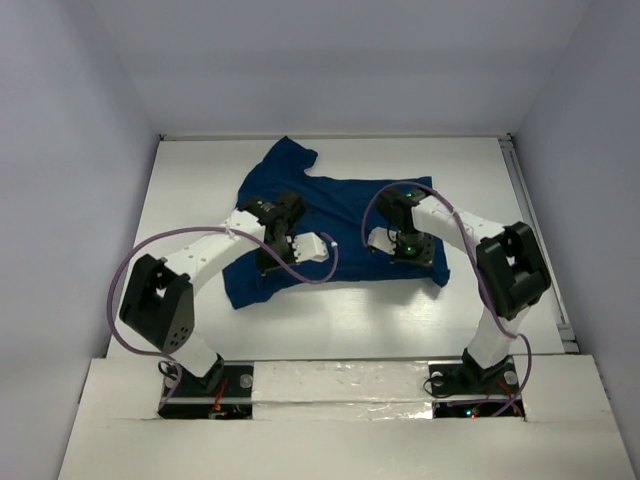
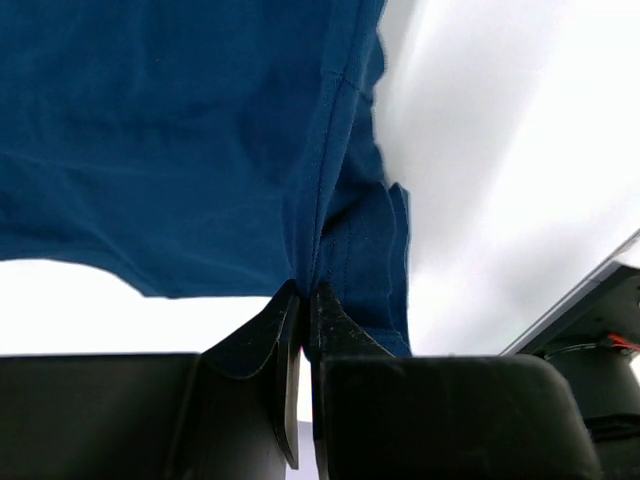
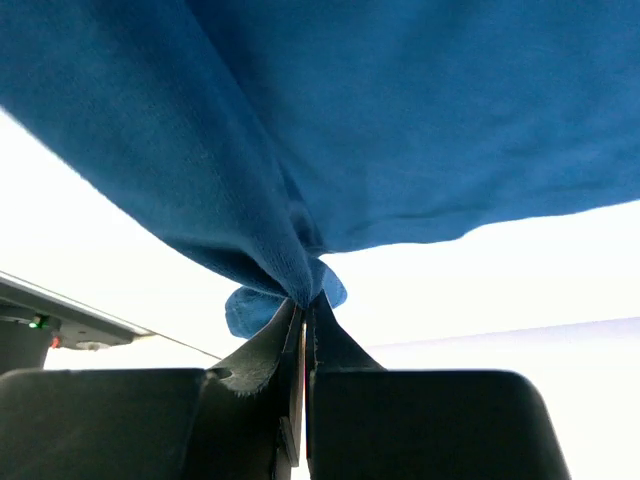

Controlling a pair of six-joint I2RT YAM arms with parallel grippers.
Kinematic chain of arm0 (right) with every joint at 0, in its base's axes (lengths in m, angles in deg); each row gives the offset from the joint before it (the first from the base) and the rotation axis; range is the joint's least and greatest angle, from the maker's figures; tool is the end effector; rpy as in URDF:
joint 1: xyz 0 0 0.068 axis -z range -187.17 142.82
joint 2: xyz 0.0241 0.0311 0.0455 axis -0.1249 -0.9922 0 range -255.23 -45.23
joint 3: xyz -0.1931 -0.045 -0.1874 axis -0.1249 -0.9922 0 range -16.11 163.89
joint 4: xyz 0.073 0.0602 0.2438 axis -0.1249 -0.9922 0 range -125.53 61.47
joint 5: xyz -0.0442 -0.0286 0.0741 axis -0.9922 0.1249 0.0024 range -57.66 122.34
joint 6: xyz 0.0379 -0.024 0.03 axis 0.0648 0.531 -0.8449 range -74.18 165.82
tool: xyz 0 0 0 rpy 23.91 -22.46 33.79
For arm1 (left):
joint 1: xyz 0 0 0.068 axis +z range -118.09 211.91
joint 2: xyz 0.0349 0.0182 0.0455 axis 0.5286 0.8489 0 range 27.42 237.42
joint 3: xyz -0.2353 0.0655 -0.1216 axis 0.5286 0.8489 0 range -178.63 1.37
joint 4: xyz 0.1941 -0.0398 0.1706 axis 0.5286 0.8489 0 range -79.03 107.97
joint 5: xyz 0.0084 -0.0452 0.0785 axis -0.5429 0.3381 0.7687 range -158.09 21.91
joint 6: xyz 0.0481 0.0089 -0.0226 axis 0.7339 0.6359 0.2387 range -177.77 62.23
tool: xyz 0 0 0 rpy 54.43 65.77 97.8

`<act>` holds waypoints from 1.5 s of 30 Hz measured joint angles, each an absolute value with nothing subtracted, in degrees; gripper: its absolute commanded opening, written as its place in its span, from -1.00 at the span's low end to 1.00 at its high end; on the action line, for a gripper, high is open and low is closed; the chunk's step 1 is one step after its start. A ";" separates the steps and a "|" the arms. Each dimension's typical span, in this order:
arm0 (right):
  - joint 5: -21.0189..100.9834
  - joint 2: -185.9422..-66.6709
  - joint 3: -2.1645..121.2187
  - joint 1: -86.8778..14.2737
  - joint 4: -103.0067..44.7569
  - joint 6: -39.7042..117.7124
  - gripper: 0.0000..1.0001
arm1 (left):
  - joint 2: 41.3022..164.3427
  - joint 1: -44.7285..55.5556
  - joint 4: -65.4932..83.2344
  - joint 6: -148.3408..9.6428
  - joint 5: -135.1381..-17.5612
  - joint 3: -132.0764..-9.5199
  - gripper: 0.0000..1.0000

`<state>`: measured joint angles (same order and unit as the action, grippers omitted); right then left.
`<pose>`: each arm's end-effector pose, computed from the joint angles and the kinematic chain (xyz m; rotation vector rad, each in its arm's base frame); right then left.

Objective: Fold and stack the t-shirts
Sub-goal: Fold the flattened tshirt in 1/3 of the way

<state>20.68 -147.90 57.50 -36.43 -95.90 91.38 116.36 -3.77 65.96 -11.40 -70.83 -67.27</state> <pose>0.2731 0.1448 0.1963 1.8296 -2.3640 0.2782 0.2374 -0.1726 0.2428 1.8980 2.1679 -0.0340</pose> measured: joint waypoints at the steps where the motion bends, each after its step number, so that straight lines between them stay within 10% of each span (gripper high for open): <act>1: 20.42 -147.90 58.33 -36.23 -96.17 91.47 -1.00 | 117.26 -3.18 66.20 -10.96 -70.55 -67.97 -1.00; 39: 16.88 -168.38 85.06 -29.20 -99.16 92.58 -1.00 | 148.86 4.95 64.45 -0.49 -59.18 -105.94 -1.00; 42: 16.81 -169.56 85.63 -29.04 -99.31 92.56 -0.86 | 151.27 5.00 64.43 -0.03 -59.20 -109.63 -0.51; 45: 16.46 -170.63 86.61 -28.98 -99.36 92.10 -0.01 | 152.86 5.02 64.51 0.23 -59.07 -111.31 0.07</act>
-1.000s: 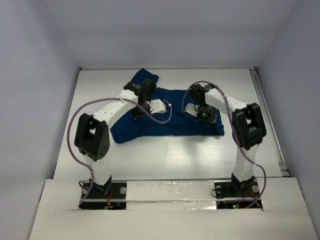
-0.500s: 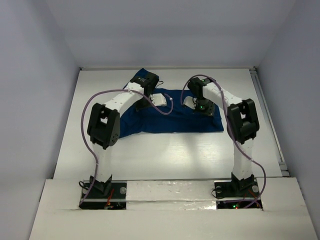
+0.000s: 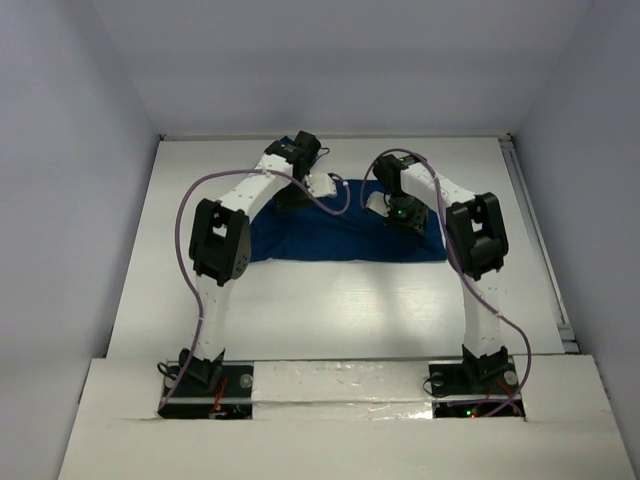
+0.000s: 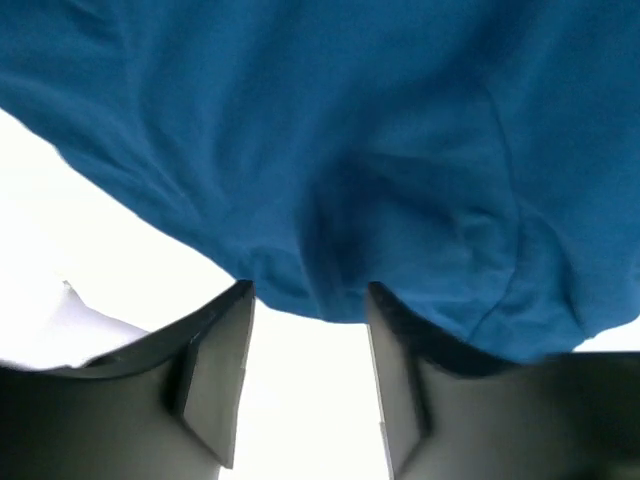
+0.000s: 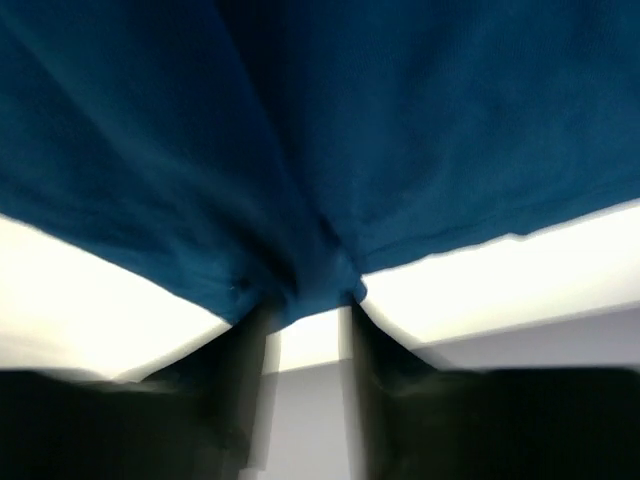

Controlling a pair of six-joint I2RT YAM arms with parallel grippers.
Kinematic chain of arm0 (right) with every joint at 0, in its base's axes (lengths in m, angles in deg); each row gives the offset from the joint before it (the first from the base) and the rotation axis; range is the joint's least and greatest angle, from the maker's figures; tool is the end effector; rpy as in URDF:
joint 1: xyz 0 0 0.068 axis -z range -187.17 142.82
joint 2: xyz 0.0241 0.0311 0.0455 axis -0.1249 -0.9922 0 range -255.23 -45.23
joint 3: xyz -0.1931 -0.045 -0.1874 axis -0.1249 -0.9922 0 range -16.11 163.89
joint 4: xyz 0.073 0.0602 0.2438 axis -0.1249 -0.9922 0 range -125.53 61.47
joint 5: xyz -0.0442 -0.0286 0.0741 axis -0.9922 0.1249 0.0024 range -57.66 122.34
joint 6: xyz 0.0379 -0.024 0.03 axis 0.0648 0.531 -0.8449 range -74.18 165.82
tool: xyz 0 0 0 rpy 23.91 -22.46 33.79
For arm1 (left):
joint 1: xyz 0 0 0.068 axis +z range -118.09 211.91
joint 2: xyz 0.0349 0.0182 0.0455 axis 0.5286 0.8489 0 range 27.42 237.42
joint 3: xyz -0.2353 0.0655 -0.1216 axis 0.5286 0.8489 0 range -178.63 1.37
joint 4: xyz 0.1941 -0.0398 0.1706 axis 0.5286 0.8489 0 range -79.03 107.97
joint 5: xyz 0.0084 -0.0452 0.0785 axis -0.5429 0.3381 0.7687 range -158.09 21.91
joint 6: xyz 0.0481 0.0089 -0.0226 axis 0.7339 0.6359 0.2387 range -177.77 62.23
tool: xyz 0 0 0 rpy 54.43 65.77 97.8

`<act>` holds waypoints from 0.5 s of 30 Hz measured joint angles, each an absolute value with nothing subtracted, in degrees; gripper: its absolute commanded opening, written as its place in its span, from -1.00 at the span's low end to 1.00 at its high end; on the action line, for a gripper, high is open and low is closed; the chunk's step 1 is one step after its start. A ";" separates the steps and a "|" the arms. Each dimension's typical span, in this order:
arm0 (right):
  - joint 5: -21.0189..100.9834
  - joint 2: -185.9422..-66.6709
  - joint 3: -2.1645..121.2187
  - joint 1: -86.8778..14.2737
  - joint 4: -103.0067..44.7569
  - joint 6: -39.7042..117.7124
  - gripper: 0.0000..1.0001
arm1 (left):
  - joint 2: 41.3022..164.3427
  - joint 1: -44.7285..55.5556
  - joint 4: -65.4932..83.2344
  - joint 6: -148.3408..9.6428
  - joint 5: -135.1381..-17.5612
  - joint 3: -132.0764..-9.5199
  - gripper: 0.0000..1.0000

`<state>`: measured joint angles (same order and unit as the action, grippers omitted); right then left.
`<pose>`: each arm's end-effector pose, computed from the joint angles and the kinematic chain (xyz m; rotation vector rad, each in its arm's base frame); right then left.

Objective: Fold and stack the t-shirts
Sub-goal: Fold the flattened tshirt in 1/3 of the way

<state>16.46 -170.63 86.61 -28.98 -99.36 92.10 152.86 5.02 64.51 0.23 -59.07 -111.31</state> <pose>0.3894 0.1453 0.1815 1.6893 -2.4774 0.3891 0.4210 -0.2073 0.2331 1.8303 2.0690 0.3653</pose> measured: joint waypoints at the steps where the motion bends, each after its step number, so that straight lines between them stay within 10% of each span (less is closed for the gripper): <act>1: 16.16 -170.96 86.89 -28.96 -99.25 92.01 0.29 | 153.21 5.00 64.60 0.08 -59.03 -111.33 0.30; 5: 14.91 -171.31 87.37 -28.93 -98.35 91.99 0.70 | 154.00 5.00 65.21 -0.43 -59.58 -110.92 0.31; 15: 8.92 -170.61 90.37 -27.80 -88.45 91.07 0.63 | 153.87 5.11 66.17 -0.76 -61.65 -110.48 0.24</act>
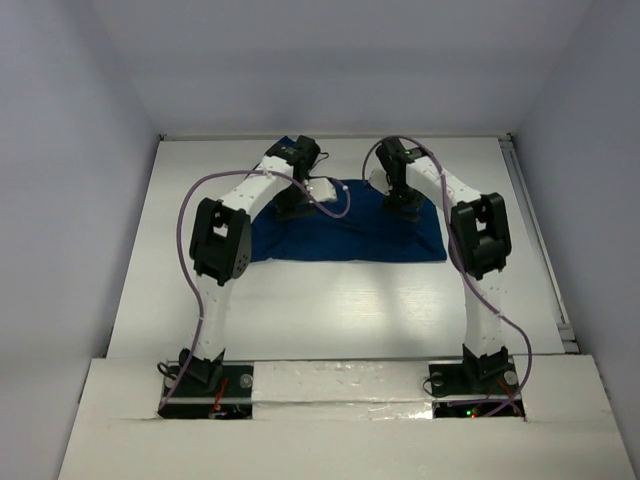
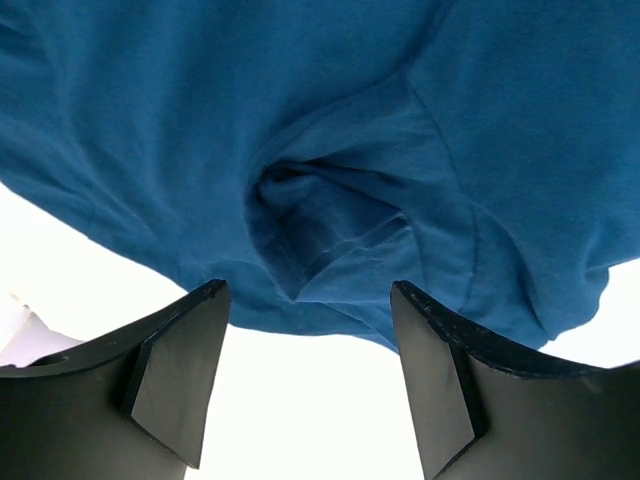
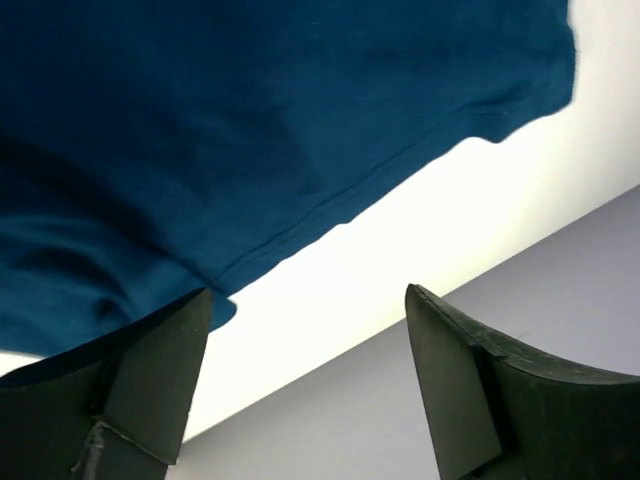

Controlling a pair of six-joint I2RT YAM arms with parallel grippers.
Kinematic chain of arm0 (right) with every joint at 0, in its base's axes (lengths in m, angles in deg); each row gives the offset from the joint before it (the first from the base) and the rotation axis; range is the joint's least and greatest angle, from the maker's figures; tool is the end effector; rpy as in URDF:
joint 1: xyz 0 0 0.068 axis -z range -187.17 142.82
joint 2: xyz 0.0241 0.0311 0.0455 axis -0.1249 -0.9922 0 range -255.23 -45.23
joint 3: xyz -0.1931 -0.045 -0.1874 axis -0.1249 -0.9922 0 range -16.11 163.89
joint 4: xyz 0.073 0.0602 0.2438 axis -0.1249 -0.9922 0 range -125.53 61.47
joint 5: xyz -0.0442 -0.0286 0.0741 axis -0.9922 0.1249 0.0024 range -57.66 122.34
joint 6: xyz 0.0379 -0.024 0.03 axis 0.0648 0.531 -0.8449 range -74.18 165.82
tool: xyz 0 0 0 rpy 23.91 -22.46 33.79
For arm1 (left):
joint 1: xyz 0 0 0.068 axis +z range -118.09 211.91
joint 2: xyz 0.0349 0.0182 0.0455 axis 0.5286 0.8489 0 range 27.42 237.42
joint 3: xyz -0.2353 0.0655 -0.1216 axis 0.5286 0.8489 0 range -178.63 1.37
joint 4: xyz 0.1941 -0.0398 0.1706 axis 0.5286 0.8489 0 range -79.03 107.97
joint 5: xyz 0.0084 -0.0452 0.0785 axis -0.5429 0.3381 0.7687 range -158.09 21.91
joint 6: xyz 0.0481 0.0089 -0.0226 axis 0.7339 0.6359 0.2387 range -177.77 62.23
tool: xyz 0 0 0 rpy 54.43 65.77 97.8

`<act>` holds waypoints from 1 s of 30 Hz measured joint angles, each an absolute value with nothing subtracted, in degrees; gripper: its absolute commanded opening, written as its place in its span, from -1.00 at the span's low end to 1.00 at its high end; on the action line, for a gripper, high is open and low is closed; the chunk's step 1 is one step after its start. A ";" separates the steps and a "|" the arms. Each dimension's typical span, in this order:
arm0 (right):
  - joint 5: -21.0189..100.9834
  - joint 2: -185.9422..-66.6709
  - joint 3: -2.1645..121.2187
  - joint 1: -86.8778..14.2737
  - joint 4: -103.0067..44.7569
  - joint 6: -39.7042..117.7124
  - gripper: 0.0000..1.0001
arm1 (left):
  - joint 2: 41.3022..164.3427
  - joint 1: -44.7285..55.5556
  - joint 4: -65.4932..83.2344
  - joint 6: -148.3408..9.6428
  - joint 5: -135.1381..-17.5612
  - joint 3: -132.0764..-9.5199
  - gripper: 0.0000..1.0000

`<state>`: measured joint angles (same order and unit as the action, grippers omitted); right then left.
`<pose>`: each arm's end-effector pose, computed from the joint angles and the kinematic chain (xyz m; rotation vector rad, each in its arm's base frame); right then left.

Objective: Fold and stack the t-shirts
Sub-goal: Fold the flattened tshirt in 1/3 of the way

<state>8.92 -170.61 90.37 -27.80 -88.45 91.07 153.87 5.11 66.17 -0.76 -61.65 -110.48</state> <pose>0.4213 0.1435 0.2014 -1.5631 2.5233 -0.6628 0.4185 -0.2070 0.2196 1.8602 2.1151 0.2837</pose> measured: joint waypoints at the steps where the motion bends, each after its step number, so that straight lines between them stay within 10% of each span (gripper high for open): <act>1: 8.72 -170.61 90.37 -27.67 -87.79 90.96 0.59 | 153.61 5.15 66.11 -0.91 -61.85 -109.96 0.23; 8: 14.91 -166.61 85.95 -26.77 -90.07 90.96 0.17 | 149.06 5.39 66.55 -2.39 -64.89 -105.83 0.08; 30: 20.92 -160.12 70.15 -26.77 -93.72 92.67 -0.07 | 135.66 5.41 62.37 -6.48 -77.56 -94.94 0.13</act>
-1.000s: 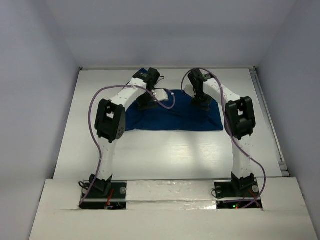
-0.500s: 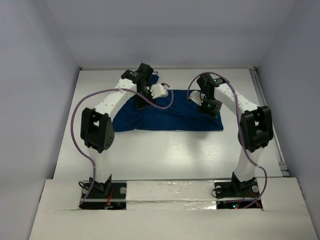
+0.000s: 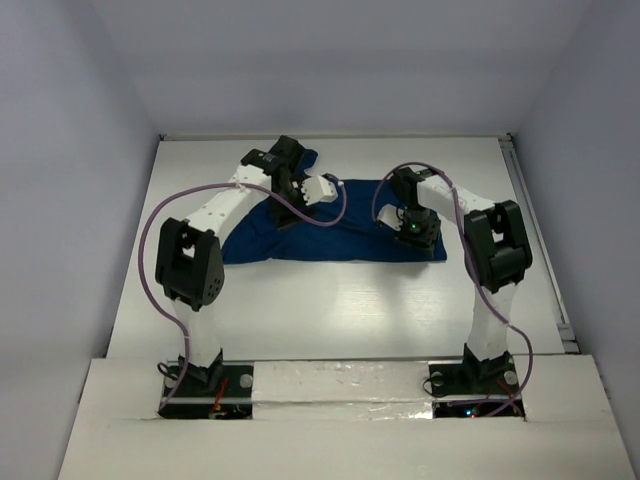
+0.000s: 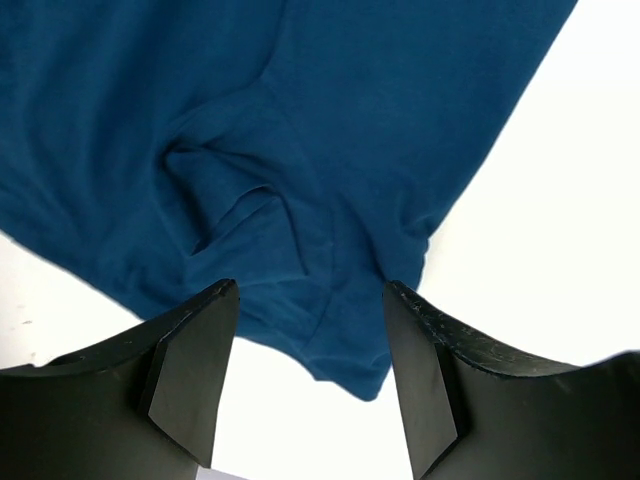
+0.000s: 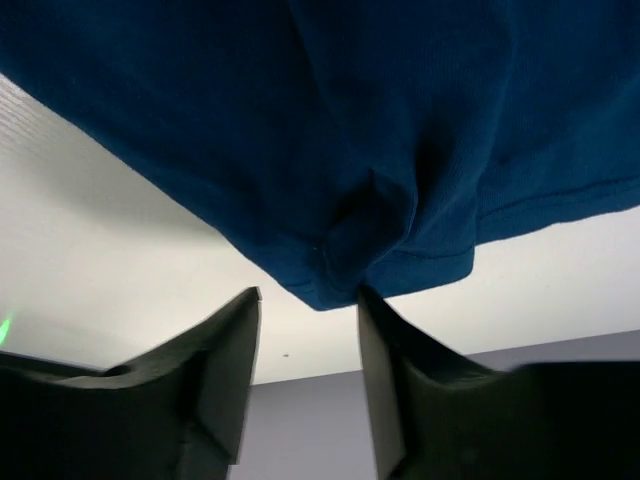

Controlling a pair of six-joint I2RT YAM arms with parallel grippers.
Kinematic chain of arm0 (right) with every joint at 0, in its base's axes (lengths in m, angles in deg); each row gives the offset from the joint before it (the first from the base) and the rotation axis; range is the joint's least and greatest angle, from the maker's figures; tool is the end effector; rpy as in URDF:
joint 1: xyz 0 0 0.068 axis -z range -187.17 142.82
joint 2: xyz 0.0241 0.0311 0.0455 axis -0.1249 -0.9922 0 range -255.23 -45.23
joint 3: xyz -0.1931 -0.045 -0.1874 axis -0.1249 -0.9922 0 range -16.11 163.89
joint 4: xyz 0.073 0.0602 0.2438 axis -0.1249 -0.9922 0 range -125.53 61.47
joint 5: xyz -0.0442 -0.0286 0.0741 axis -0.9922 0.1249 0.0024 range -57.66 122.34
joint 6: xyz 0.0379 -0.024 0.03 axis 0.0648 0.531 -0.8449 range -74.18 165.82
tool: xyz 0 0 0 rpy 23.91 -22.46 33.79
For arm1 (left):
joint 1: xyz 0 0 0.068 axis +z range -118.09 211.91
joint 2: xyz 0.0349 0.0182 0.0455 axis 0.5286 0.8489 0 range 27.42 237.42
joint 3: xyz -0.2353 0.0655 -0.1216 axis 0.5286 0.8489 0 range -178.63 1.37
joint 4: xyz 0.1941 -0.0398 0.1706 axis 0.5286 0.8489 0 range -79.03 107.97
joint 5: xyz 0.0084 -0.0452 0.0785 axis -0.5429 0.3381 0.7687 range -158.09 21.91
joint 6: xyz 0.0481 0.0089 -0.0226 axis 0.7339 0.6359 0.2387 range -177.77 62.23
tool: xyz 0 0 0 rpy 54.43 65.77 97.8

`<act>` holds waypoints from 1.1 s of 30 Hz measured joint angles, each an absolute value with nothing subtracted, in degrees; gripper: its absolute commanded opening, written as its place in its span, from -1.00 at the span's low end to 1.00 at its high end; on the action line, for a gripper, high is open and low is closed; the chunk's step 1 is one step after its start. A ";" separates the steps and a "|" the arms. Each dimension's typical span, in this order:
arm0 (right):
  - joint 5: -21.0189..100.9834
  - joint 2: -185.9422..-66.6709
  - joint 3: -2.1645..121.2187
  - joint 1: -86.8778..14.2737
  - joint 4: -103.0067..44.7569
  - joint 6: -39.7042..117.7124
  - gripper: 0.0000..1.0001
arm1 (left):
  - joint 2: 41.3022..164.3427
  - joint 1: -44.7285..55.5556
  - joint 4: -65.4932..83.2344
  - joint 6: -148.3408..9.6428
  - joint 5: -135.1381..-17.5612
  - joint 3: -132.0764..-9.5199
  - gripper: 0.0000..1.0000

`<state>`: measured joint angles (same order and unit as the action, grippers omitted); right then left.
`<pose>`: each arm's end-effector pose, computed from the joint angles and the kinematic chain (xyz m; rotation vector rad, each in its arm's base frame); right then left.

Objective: Fold and stack the t-shirts
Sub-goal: Fold the flattened tshirt in 1/3 of the way

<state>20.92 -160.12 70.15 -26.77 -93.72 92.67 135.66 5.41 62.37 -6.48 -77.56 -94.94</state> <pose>0.3487 0.1167 0.1795 1.6621 -2.5193 0.2695 0.3587 -0.1854 0.2748 1.7054 2.0309 -0.0796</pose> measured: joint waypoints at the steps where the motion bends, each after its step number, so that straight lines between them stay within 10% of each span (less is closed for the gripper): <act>1: 20.92 -160.38 70.15 -26.77 -93.70 92.67 -0.07 | 135.66 5.41 62.22 -6.57 -77.72 -94.55 0.13; 16: 19.06 -161.47 70.41 -26.77 -91.97 92.41 -1.00 | 135.66 5.41 60.19 -6.68 -78.18 -92.87 0.09; 33: 14.28 -164.27 81.65 -26.68 -91.29 92.30 -1.00 | 135.66 5.41 60.01 -6.63 -78.11 -92.87 0.06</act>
